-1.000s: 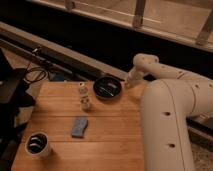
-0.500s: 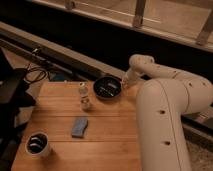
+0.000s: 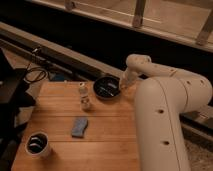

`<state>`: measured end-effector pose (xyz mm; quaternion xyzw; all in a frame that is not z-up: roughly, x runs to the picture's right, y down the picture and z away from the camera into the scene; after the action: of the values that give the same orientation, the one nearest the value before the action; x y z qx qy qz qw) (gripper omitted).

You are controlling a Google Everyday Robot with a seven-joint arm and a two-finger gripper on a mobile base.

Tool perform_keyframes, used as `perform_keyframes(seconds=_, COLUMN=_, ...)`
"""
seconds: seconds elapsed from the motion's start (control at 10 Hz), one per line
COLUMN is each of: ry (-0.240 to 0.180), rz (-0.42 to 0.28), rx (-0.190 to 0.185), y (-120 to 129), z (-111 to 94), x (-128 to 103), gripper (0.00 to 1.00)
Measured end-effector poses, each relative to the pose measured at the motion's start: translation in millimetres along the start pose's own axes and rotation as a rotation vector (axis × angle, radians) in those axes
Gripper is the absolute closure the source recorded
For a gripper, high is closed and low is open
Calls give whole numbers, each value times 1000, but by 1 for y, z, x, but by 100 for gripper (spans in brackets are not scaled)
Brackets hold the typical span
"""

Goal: Push the ceramic bowl across the table

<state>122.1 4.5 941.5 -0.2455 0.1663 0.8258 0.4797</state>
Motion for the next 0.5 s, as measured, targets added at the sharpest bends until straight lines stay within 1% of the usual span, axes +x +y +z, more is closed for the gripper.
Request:
perform_keyframes(seconds=0.1, ry=-12, rz=-6, rx=4, y=0, z=-2, x=-1, gripper=93)
perform_keyframes(seconds=0.3, ry=-37, rz=-4, rx=8, y=-1, z=-15, x=-7, gripper=93)
perform_keyframes(seconds=0.5, ry=-45, rz=10, rx=13, y=-8, z=-17, x=-13, gripper=93)
